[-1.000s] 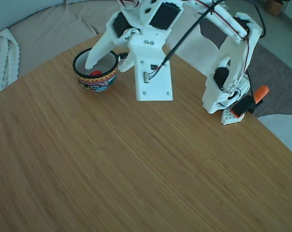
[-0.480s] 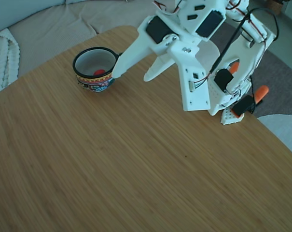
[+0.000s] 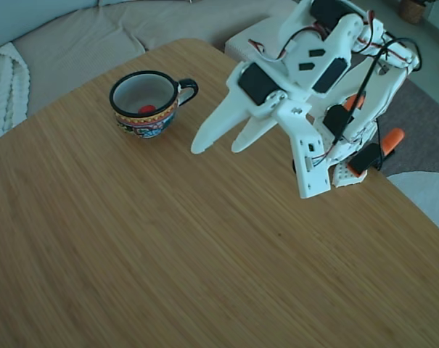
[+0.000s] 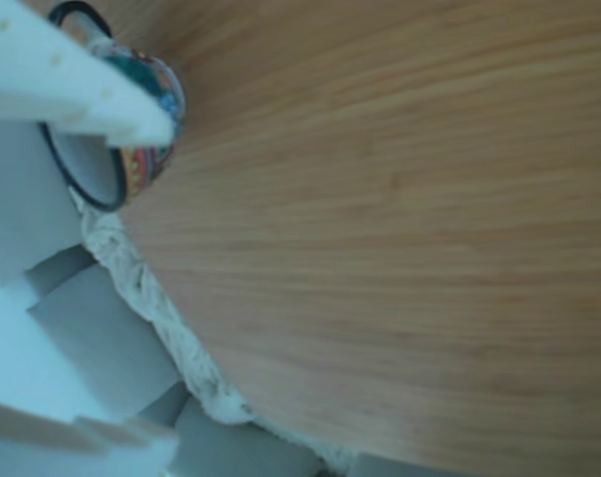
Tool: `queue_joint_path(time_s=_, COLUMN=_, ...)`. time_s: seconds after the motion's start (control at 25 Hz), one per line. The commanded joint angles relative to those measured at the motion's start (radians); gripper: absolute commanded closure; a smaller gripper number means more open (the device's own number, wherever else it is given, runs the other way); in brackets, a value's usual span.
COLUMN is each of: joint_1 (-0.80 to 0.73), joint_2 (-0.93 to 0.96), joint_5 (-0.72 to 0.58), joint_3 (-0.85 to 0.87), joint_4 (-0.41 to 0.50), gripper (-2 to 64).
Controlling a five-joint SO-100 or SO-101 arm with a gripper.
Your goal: Grasp a red cap and put it in the cup.
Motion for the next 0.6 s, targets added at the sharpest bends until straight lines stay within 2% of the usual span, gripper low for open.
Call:
queue_joint_path(time_s=0.0, joint_1=-0.011, joint_2=0.075, joint_5=0.005, joint_3=0.066, joint_4=-0.057, gripper=26.7)
queue_joint_path(time_s=0.24, joint_1=-0.011, joint_2=0.164, joint_5=0.005, joint_3=0.261, joint_4=-0.193, gripper=26.7)
queue_joint_path(time_s=0.56, joint_1=-0.011, joint_2=0.253, joint_5=0.005, joint_3=0.472, joint_4=-0.324, gripper=26.7)
